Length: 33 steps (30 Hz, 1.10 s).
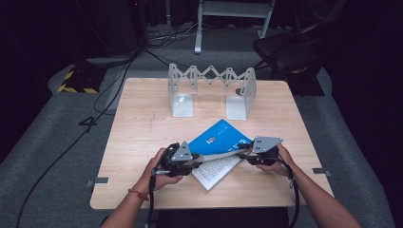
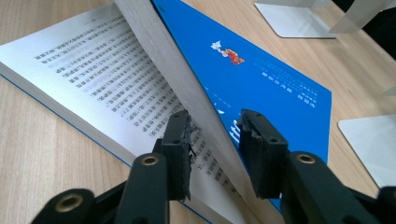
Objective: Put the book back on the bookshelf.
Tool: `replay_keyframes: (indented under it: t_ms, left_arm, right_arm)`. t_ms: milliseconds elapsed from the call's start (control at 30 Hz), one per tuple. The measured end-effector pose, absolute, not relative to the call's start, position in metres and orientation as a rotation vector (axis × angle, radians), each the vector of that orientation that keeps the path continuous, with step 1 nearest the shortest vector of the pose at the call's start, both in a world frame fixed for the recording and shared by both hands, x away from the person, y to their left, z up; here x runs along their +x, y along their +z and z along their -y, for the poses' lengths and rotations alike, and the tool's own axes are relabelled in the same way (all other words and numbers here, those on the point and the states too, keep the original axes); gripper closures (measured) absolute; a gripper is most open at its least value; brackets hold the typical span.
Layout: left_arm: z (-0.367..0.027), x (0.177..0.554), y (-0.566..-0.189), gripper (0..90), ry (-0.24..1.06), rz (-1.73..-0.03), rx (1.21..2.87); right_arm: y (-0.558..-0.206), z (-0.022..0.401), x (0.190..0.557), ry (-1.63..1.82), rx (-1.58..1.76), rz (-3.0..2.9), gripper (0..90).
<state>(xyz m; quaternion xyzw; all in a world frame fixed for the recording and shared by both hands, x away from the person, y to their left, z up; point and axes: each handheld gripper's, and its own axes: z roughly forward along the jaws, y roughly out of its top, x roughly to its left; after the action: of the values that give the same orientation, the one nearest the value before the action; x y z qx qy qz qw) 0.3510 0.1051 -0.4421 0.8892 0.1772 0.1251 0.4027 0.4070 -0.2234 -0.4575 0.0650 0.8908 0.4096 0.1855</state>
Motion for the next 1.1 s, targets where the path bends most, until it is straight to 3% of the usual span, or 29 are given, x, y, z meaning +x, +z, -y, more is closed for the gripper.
replay_keyframes:
  t_ms: [167,433,500,567,600,733,933,1067,1100]
  left_arm:
    - [-0.089,0.340,-0.440,50.3,0.374,-0.459,2.292]
    - [-0.077,0.344,-0.447,43.5,0.475,-0.530,2.325]
    - [-0.077,0.345,-0.448,49.4,0.517,-0.526,2.333]
    - [-0.081,0.347,-0.448,65.1,0.533,-0.502,2.340]
    - [-0.082,0.348,-0.447,66.6,0.539,-0.483,2.340]
    - [-0.088,0.350,-0.450,70.2,0.507,-0.460,2.335]
    - [-0.097,0.352,-0.453,71.1,0.474,-0.443,2.325]
    - [-0.105,0.355,-0.453,71.0,0.448,-0.446,2.310]
    - [-0.107,0.356,-0.452,71.0,0.442,-0.450,2.303]
  right_arm:
    - [-0.454,0.214,0.397,1.091,0.201,-2.489,66.7]
    - [-0.450,0.197,0.383,1.043,0.189,-2.493,70.8]
    - [-0.450,0.194,0.381,1.034,0.181,-2.495,71.1]
    - [-0.450,0.192,0.380,1.024,0.168,-2.501,71.1]
    - [-0.450,0.192,0.381,1.030,0.167,-2.500,70.8]
    - [-0.451,0.195,0.384,1.107,0.157,-2.492,65.5]
    - [-0.465,0.214,0.403,1.158,0.239,-2.489,50.3]
    - [-0.471,0.227,0.413,1.176,0.264,-2.492,50.2]
    - [-0.474,0.232,0.417,1.171,0.256,-2.475,55.2]
